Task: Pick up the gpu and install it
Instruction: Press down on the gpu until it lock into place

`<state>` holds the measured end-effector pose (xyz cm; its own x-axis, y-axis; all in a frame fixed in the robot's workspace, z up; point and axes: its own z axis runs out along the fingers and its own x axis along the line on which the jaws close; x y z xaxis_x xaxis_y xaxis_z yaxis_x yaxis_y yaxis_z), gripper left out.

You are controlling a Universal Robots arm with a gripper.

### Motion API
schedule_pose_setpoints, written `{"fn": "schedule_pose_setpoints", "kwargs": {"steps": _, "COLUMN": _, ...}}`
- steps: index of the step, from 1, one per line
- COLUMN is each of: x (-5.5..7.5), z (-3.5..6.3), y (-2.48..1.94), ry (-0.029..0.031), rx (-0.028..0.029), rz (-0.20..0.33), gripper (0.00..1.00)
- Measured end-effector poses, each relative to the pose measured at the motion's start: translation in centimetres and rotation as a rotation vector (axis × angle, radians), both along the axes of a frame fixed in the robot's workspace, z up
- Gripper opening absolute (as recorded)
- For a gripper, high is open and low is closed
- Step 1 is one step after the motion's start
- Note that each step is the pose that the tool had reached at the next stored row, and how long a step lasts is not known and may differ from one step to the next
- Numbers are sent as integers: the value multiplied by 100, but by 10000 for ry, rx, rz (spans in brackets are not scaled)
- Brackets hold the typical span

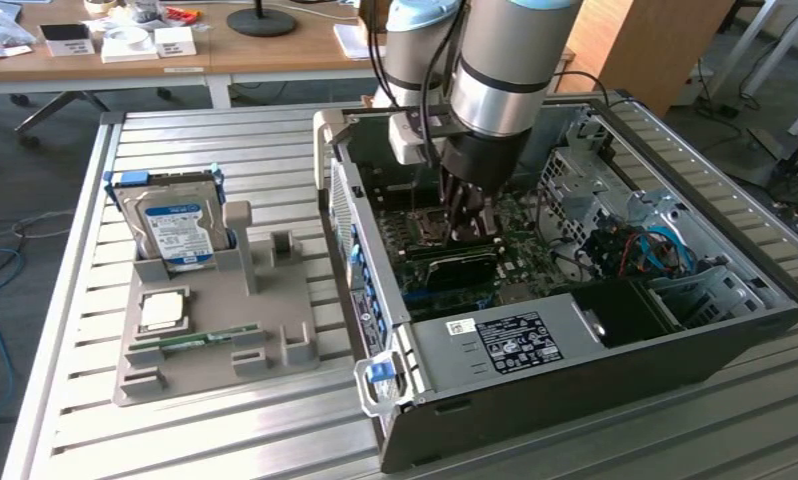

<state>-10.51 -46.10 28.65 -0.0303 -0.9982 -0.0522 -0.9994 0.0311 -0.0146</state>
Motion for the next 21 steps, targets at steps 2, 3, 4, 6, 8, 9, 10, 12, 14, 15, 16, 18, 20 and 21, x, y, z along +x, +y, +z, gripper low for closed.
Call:
{"fn": "schedule_pose_setpoints", "kwargs": {"steps": 2, "x": 0, "z": -19, "y": 0, "ry": 0, "rx": 0, "rz": 0, "gripper": 11}}
{"fn": "schedule_pose_setpoints", "kwargs": {"steps": 3, "x": 0, "z": -27, "y": 0, "ry": 0, "rx": 0, "rz": 0, "gripper": 11}}
{"fn": "schedule_pose_setpoints", "kwargs": {"steps": 4, "x": 0, "z": -34, "y": 0, "ry": 0, "rx": 0, "rz": 0, "gripper": 11}}
{"fn": "schedule_pose_setpoints", "kwargs": {"steps": 6, "x": 0, "z": -40, "y": 0, "ry": 1, "rx": -2, "rz": 0, "gripper": 11}}
{"fn": "schedule_pose_setpoints", "kwargs": {"steps": 8, "x": 1, "z": -41, "y": 0, "ry": 1, "rx": -3, "rz": -1, "gripper": 11}}
{"fn": "schedule_pose_setpoints", "kwargs": {"steps": 9, "x": 3, "z": -43, "y": 1, "ry": 0, "rx": 0, "rz": -2, "gripper": 11}}
{"fn": "schedule_pose_setpoints", "kwargs": {"steps": 10, "x": 5, "z": -43, "y": 1, "ry": 0, "rx": 0, "rz": -2, "gripper": 11}}
{"fn": "schedule_pose_setpoints", "kwargs": {"steps": 12, "x": 6, "z": -53, "y": 1, "ry": -2, "rx": 4, "rz": -1, "gripper": 11}}
{"fn": "schedule_pose_setpoints", "kwargs": {"steps": 14, "x": 6, "z": -61, "y": 1, "ry": 0, "rx": 0, "rz": 0, "gripper": 11}}
{"fn": "schedule_pose_setpoints", "kwargs": {"steps": 15, "x": 7, "z": -67, "y": 1, "ry": -1, "rx": 1, "rz": 0, "gripper": 11}}
{"fn": "schedule_pose_setpoints", "kwargs": {"steps": 16, "x": 7, "z": -72, "y": 1, "ry": 0, "rx": 0, "rz": 0, "gripper": 11}}
{"fn": "schedule_pose_setpoints", "kwargs": {"steps": 18, "x": 7, "z": -81, "y": 2, "ry": -1, "rx": 0, "rz": 0, "gripper": 11}}
{"fn": "schedule_pose_setpoints", "kwargs": {"steps": 20, "x": 7, "z": -89, "y": 3, "ry": 0, "rx": -1, "rz": 0, "gripper": 11}}
{"fn": "schedule_pose_setpoints", "kwargs": {"steps": 21, "x": 7, "z": -92, "y": 4, "ry": 1, "rx": -1, "rz": 0, "gripper": 11}}
